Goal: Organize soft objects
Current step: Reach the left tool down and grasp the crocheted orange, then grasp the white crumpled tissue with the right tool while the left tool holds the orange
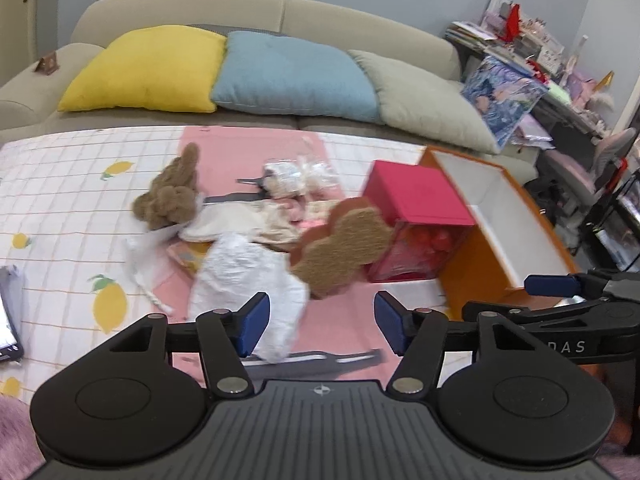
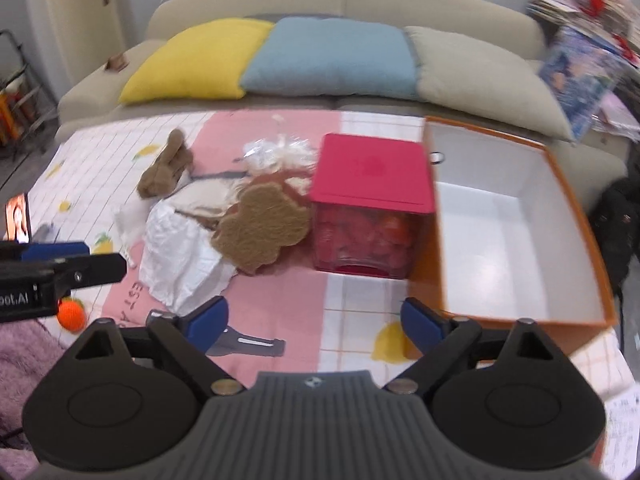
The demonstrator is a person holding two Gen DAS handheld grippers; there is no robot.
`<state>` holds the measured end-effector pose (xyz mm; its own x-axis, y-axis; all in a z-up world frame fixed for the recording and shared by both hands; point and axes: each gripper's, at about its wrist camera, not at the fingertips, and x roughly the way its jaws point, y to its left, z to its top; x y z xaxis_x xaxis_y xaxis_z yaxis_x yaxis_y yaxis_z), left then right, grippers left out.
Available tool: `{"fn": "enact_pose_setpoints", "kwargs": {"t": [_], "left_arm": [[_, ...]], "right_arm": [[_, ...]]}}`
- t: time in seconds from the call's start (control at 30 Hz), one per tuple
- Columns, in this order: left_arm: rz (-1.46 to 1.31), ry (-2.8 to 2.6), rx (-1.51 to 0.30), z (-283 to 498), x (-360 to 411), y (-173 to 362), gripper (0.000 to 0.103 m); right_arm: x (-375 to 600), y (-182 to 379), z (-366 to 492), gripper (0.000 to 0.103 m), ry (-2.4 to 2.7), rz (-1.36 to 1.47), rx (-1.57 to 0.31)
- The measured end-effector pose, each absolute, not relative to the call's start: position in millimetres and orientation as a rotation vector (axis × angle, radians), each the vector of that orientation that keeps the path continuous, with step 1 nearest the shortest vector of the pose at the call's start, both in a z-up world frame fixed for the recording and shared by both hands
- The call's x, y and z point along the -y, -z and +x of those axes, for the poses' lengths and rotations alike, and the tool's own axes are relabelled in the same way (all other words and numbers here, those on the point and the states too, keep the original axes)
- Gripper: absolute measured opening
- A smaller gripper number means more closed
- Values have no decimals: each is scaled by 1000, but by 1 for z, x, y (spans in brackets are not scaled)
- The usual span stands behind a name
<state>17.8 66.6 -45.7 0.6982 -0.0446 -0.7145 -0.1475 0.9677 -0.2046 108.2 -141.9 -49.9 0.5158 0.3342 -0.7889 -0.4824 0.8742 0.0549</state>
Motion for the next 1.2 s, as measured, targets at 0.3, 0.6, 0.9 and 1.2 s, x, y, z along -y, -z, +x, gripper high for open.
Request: {"fn": "enact_pose_setpoints", "kwargs": {"t": [0.3, 0.6, 0.9, 1.2], "left_arm": [[-168, -208, -1042, 23, -136, 89, 72], [136, -72, -1309, 31, -160, 132, 81], [153, -47, -1444, 34, -180, 163, 76], [163, -61, -1447, 34, -182, 170, 61]], "right_arm": [[97, 90, 111, 85, -574, -269, -970], [89, 109, 111, 87, -576, -291, -1040], [89, 116, 113, 87, -549, -289, -1082], [84, 119, 113, 87, -561, -316, -1087]]}}
